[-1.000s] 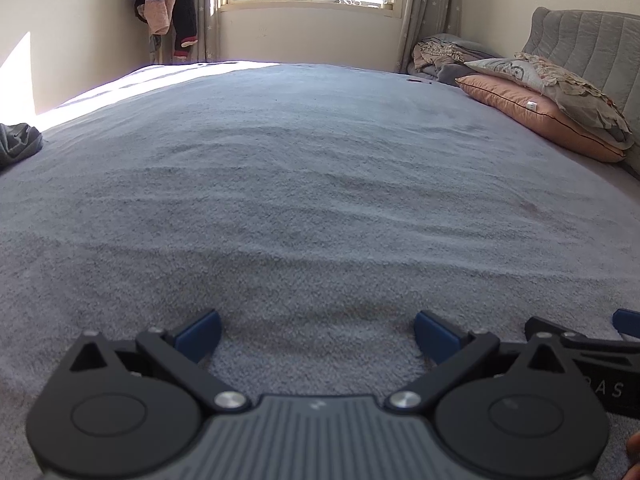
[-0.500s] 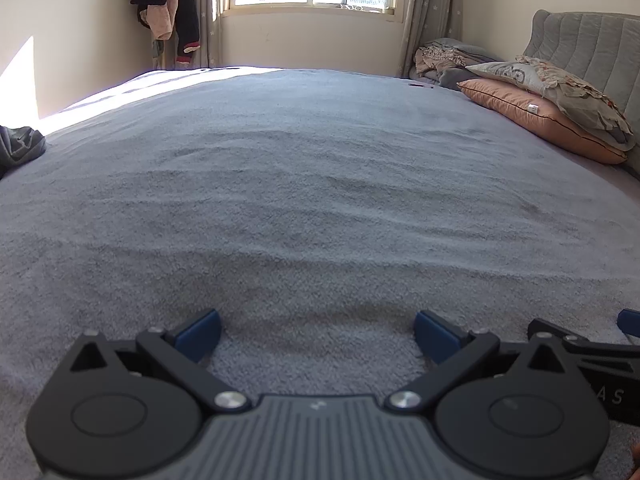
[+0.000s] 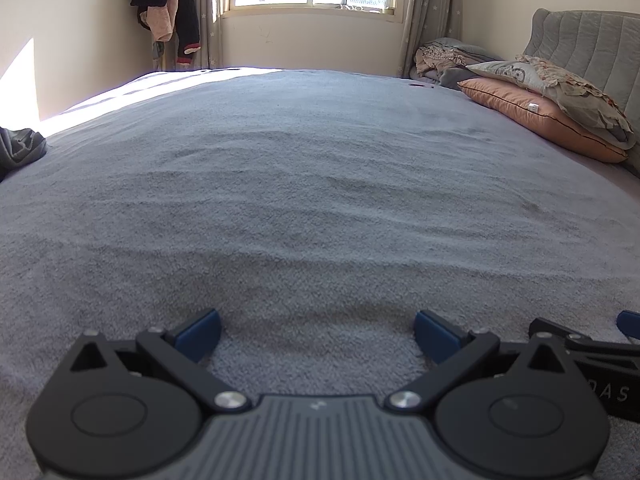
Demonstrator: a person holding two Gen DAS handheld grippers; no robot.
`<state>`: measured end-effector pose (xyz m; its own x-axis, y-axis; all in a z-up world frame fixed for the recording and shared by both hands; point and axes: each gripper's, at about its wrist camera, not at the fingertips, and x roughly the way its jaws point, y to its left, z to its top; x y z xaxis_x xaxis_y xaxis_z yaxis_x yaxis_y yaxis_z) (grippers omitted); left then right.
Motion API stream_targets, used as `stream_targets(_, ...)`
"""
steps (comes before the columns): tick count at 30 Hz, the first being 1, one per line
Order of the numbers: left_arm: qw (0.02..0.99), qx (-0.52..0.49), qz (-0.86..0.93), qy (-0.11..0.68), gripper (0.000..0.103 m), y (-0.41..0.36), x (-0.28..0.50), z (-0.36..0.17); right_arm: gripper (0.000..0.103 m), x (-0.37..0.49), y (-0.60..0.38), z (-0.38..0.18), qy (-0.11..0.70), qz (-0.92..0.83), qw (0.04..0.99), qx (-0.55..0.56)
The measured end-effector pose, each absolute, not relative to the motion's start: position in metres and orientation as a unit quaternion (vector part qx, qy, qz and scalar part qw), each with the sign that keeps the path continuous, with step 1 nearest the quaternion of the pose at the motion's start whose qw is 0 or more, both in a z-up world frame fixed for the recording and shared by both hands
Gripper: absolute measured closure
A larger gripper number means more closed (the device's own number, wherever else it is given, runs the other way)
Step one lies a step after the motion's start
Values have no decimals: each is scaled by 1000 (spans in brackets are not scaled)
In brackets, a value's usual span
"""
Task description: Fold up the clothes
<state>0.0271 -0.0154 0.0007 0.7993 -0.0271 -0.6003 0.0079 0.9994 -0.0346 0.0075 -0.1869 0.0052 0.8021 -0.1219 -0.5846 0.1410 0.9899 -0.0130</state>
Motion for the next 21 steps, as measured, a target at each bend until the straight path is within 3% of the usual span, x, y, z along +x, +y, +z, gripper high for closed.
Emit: stream_targets(21, 950, 5, 1, 311, 0, -23, 23, 2, 0, 7, -187, 4, 305, -71, 950, 15)
